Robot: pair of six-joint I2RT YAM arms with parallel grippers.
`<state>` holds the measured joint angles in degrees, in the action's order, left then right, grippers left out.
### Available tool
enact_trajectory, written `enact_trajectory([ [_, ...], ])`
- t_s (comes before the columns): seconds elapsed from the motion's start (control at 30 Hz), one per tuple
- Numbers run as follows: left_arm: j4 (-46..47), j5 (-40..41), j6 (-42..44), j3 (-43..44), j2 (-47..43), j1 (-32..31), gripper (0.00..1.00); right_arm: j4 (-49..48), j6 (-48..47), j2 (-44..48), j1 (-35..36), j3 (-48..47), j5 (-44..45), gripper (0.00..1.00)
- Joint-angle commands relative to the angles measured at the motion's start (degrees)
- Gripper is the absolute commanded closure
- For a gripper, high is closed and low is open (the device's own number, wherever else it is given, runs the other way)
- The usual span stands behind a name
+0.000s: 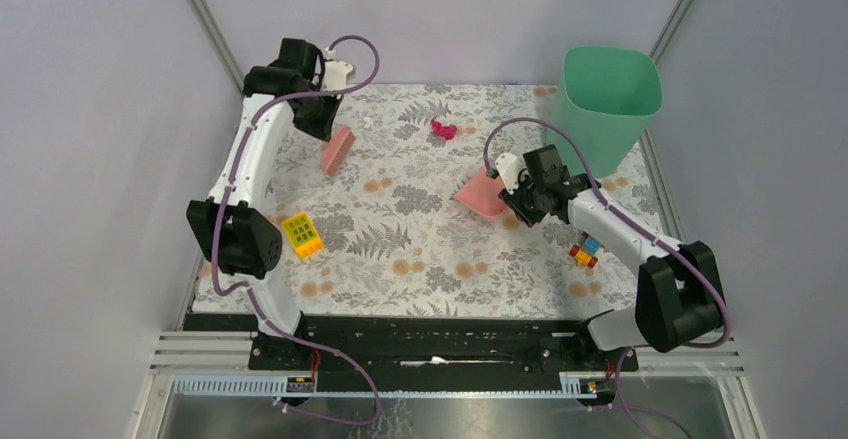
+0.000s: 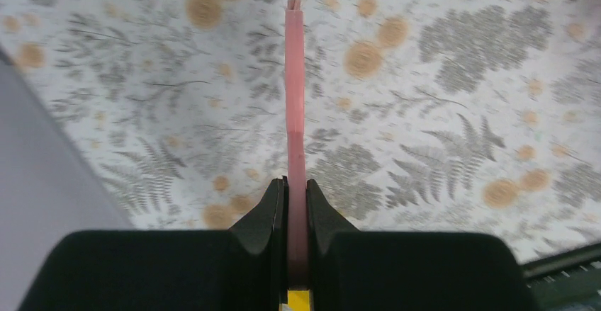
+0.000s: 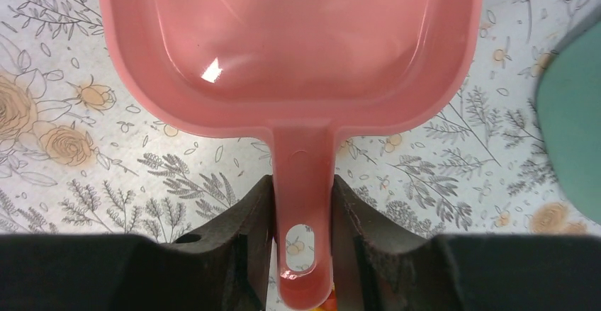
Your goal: Sweep away the paper scraps from the table
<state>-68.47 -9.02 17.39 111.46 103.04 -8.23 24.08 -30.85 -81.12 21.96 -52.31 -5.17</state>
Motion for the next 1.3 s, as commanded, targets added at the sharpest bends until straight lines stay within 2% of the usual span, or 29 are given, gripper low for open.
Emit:
enact_trajectory([
  [0.0,6.2,12.1,4.9,5.7,1.5,0.1,1.00,6.4,-1.5,2.7,-0.2,-3.2,0.2,1.00],
  [0.1,10.2,19.2,8.9,9.2,4.7,0.1,1.00,10.1,-2.7,3.6,-0.2,-4.6,0.5,1.00],
  [0.23,19.5,25.9,15.7,9.6,9.6,0.4,1.00,16.9,-5.0,3.4,-0.2,-7.3,-0.8,1.00],
  [0.4,21.9,27.7,17.8,14.5,18.9,0.8,1.00,20.7,-6.6,3.6,-0.2,-8.0,-0.2,1.00],
  [0.53,23.7,27.9,18.6,14.9,24.1,0.8,1.00,20.9,-6.3,3.1,-0.2,-8.1,0.5,1.00],
  [0.8,25.9,14.4,13.7,17.1,28.9,0.0,1.00,20.4,-6.0,0.7,-0.2,-8.1,-0.3,1.00],
  [0.9,25.1,6.1,14.5,15.7,29.1,-1.8,1.00,20.1,-6.3,-1.2,-0.2,-9.5,0.0,1.00],
  [1.0,23.6,3.3,14.0,15.1,28.9,-4.4,1.00,19.5,-5.5,-4.7,-0.1,-12.0,1.6,1.00],
  [1.27,18.7,-6.6,4.0,10.0,21.7,-8.9,1.00,15.6,-4.5,-15.1,1.4,-18.4,3.3,1.00],
])
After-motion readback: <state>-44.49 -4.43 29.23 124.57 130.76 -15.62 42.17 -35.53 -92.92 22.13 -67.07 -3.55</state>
